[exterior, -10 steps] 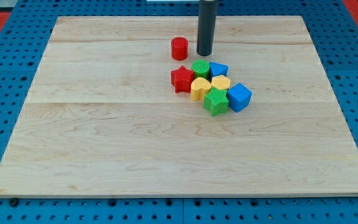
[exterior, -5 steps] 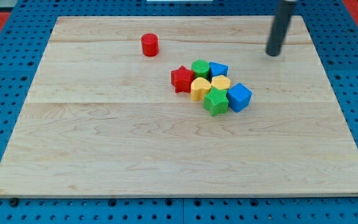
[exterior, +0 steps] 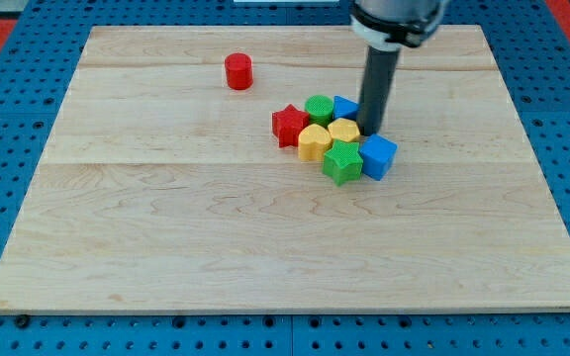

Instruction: Push the blue triangle right to the red circle

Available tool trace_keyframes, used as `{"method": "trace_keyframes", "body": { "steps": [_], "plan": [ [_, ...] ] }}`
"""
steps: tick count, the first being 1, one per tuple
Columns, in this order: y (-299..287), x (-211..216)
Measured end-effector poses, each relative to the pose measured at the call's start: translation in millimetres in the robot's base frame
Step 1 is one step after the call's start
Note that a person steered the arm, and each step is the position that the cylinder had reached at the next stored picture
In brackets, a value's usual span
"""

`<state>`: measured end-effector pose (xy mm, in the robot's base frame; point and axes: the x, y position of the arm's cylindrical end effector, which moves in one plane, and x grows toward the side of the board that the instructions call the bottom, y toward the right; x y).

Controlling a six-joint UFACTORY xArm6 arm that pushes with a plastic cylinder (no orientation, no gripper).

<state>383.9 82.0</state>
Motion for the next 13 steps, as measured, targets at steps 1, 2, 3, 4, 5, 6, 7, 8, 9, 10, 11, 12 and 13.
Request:
{"method": "trace_keyframes", "body": {
  "steps": [1,2,3,4,5,6,7,8,9,10,11,12,13],
  "plan": [
    [-31.1,-24.7],
    [-43.3,-53.6],
    [-41.3,-64.7],
    [-25.7,-64.7],
    [-23.7,-75.8],
    [-23.0,-87.2],
    [-13.8,-92.5],
    [-7.9,-106.1],
    [-7.3,-124.7],
    [-33.4,-126.9],
    [-88.7,-106.6],
    [-99.1,-104.7],
    [-41.5,-111.0]
  ]
}}
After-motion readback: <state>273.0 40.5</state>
